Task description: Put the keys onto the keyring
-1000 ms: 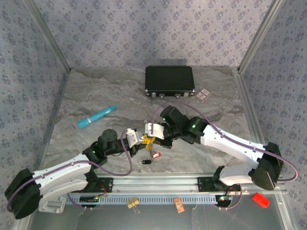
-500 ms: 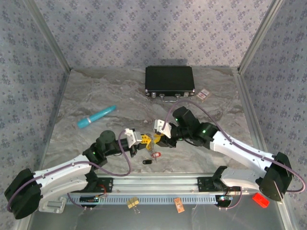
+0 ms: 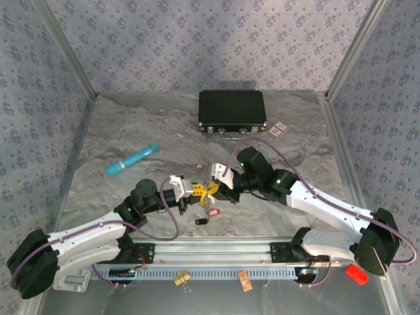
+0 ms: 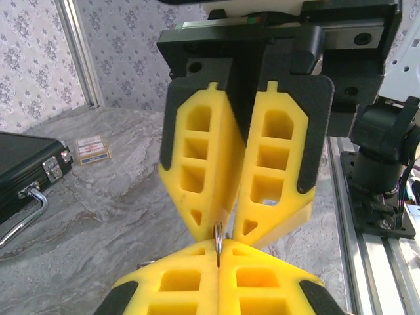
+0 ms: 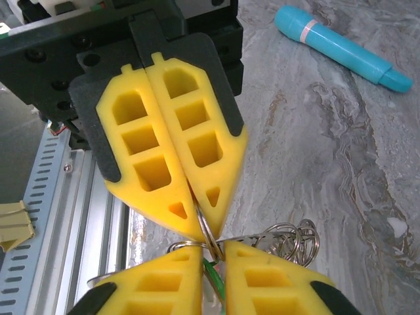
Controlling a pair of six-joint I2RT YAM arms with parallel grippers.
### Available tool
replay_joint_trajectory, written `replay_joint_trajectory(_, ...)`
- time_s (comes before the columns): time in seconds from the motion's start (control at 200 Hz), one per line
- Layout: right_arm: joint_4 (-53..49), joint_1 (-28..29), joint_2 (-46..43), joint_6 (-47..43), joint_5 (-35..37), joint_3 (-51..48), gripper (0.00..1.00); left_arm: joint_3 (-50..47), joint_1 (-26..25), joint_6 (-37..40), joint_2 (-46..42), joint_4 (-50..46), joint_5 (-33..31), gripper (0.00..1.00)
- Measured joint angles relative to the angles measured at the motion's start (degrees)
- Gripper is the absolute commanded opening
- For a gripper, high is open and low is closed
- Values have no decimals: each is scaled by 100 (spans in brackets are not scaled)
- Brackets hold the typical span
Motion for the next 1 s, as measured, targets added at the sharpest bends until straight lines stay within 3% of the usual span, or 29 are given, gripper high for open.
replay_joint_trajectory(0.105, -11, -42, 4, 59, -55, -2, 0, -20, 0, 0, 0, 28, -4, 0)
replay_joint_trajectory(0.44, -304, -57, 15, -79, -66, 63, 0, -15, -2, 109, -227, -282, -96, 22)
replay_joint_trajectory(0.865, -1237, 66, 356, -640, 295, 721, 0, 232, -2, 391, -264, -1115, -192, 22)
replay_joint_trajectory(0.999, -1523, 173, 557, -855, 417, 931, 0, 315, -2, 463, -164, -1217, -149, 15)
